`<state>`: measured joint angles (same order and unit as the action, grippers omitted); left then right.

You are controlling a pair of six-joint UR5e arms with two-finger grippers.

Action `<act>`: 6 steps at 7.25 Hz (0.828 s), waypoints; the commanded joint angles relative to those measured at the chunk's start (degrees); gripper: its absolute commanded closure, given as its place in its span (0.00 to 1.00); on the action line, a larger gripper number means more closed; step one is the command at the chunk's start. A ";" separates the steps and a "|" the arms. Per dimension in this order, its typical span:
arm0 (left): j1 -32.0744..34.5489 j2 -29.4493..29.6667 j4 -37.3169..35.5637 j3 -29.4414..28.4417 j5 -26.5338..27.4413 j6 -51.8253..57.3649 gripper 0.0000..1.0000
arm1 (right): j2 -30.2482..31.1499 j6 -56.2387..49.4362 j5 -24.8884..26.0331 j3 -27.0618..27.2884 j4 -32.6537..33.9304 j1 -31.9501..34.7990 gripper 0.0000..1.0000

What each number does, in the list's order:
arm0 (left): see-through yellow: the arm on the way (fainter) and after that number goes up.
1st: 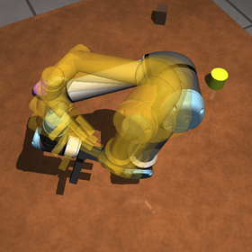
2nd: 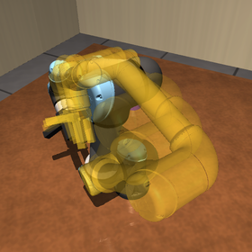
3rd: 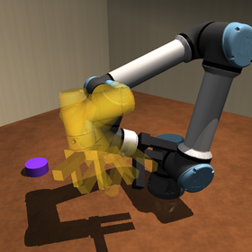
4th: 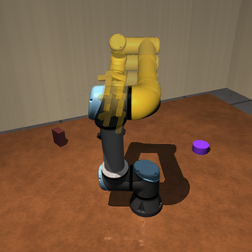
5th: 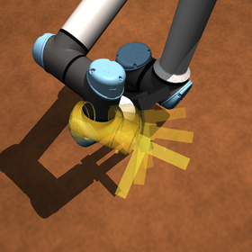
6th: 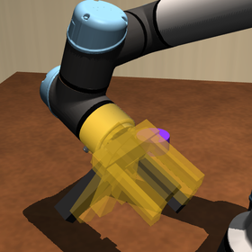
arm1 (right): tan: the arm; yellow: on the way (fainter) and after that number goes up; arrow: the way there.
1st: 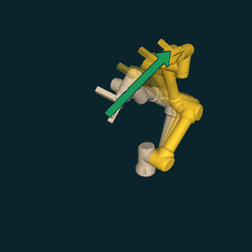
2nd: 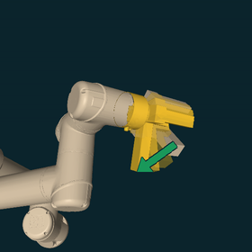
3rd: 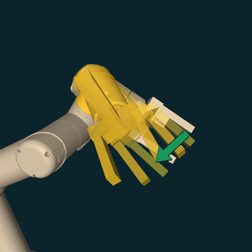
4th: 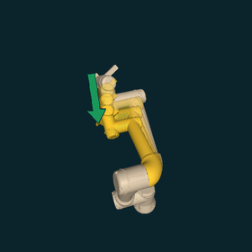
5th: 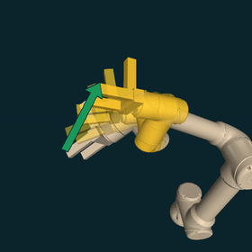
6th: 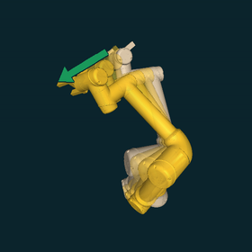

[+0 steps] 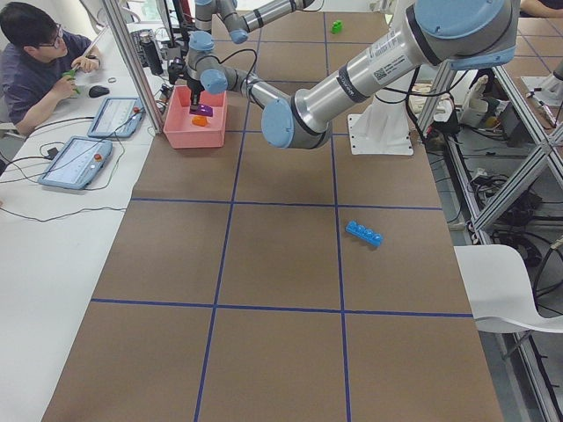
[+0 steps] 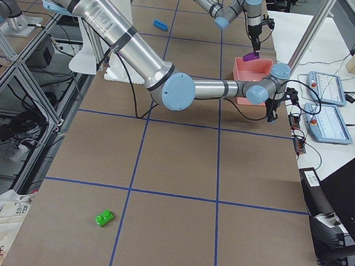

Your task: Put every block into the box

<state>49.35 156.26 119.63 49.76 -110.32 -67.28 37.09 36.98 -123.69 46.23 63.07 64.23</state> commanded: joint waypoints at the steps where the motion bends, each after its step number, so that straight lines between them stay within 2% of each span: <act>1: -1.80 0.62 1.92 -1.42 1.78 -3.20 0.03 | -6.39 0.90 -3.83 3.87 12.57 0.38 1.00; 2: -1.54 0.62 1.74 -0.29 1.52 -4.86 0.00 | -7.54 3.60 -4.62 3.87 12.60 -0.41 1.00; 3: -0.32 0.36 -0.08 2.68 -2.40 -5.05 0.00 | -9.21 7.28 -4.37 3.52 12.43 -2.33 1.00; 4: 2.04 0.01 -5.06 5.58 -8.44 -4.44 0.00 | -10.36 7.93 -2.98 3.26 12.08 -3.92 1.00; 5: 4.24 -4.34 -7.55 11.53 -11.46 -2.52 0.00 | -11.15 8.89 1.48 2.91 10.59 -6.72 1.00; 6: 5.13 -10.48 -9.05 18.11 -11.84 -0.94 0.00 | -12.03 12.04 5.78 -0.23 3.53 -9.18 1.00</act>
<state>52.82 151.86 113.10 60.58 -120.14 -70.06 26.19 46.07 -122.77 48.54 72.48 58.07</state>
